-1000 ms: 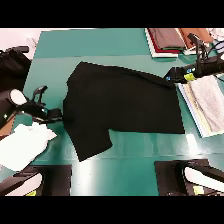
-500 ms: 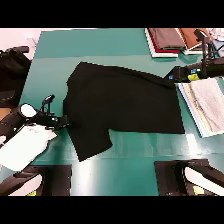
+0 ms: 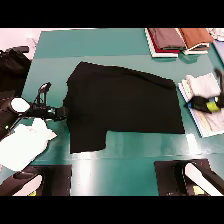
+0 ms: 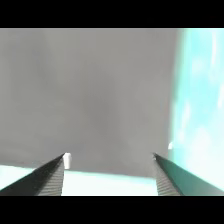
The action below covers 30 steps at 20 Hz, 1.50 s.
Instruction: Fold the shirts.
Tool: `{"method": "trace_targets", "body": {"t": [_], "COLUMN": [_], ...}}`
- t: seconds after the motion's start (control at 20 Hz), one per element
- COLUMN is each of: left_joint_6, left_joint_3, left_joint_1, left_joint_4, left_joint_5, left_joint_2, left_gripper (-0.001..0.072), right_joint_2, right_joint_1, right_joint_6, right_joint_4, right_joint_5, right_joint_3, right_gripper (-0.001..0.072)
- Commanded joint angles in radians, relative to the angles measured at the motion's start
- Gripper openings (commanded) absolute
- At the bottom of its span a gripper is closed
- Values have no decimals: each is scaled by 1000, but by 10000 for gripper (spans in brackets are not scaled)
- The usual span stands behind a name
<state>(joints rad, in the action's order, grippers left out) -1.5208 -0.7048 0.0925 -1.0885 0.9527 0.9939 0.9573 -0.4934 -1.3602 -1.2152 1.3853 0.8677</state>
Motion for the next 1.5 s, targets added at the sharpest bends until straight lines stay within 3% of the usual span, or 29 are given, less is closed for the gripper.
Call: {"method": "trace_targets", "body": {"t": [0.0, 0.1, 0.25, 0.3, 0.45, 0.55, 0.65, 0.7, 0.95, 1.2, 1.45], "left_joint_6": [11, 11, 11, 11, 11, 11, 11, 10, 2, 2, 2], "left_joint_3": [-13, -13, -13, -13, -13, -13, -13, -13, -161, -636, -1107], "left_joint_1": [0, 0, 0, 0, 0, 0, 0, 0, 0, 0, 0], "left_joint_4": [-3, -3, -3, -3, -3, -3, -3, -3, -18, -134, -149], "left_joint_5": [5, 5, 6, 6, 6, 5, 5, 4, 8, 4, 19], "left_joint_2": [-14, -14, -14, -14, -14, -14, -14, -14, -98, -290, -317], "left_gripper": [25, 25, 25, 25, 25, 25, 25, 24, 24, 24, 24], "right_joint_2": [-41, -14, 61, 88, 150, 172, 173, 173, 83, -122, -241], "right_joint_1": [-232, -291, -291, -272, -178, -87, -5, 39, 193, 217, 217], "right_joint_6": [0, 14, 46, 45, 45, 45, 45, 45, 45, 45, 44], "right_joint_4": [-58, -7, 122, 148, 177, 175, 174, 172, 173, 173, 164], "right_joint_5": [9, -30, -93, -120, -183, -214, -247, -254, -225, -245, -264], "right_joint_3": [-241, -326, -379, -378, -352, -311, -267, -239, 10, 444, 790], "right_gripper": [608, 503, 487, 432, 425, 227, 115, 18, 19, 20, 20]}}
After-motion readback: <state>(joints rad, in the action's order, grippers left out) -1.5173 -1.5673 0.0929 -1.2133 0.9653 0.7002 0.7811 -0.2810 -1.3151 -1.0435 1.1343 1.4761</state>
